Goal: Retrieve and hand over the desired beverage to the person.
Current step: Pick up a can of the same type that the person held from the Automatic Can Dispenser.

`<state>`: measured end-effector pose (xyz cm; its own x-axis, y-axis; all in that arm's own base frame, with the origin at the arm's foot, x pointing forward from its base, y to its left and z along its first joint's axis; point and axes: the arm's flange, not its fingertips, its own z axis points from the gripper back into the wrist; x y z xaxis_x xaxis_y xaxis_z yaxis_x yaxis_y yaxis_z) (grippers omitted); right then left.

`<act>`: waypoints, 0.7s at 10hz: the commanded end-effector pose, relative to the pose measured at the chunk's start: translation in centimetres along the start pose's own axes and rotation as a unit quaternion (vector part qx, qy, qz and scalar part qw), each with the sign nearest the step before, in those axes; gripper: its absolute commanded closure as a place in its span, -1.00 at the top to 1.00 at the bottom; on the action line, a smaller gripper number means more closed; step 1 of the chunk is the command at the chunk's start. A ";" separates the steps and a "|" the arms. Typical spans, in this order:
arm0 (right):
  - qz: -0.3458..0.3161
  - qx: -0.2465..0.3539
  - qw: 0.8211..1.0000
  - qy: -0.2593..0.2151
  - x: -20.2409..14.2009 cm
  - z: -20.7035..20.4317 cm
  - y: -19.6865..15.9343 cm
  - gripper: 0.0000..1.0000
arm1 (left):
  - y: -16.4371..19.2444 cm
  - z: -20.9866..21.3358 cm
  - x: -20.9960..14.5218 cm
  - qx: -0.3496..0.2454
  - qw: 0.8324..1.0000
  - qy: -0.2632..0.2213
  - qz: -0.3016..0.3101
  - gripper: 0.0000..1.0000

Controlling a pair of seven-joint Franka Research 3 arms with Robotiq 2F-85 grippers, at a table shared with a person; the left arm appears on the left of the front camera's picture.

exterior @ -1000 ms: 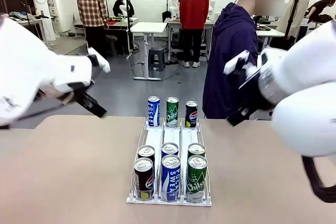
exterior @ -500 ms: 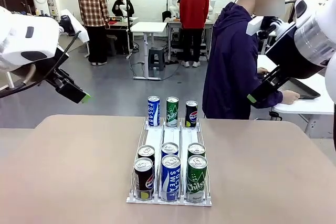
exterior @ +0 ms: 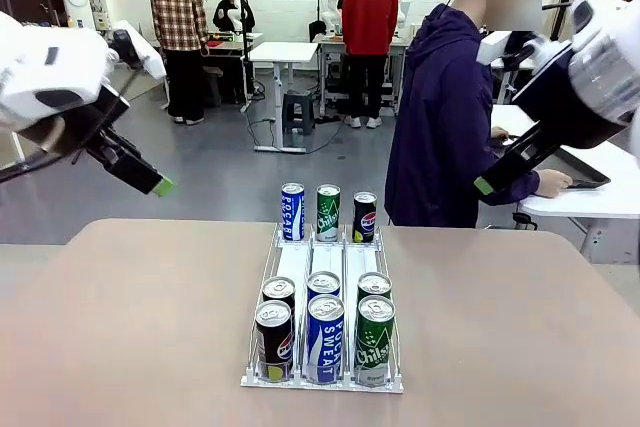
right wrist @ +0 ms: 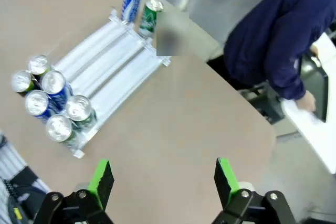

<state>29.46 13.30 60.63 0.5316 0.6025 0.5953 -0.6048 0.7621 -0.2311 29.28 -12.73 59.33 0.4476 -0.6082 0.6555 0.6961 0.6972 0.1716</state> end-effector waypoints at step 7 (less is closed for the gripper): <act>-0.261 0.179 0.941 -0.119 -8.5 3.7 -18.9 1.00 | 16.6 8.0 -7.7 -0.200 0.952 -0.078 0.220 1.00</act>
<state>33.98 -6.96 63.17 0.6990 0.0875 0.7098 -0.4807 0.7924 0.3756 32.67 6.61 62.85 0.6601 -0.2334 0.7140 0.6580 0.6383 -0.3996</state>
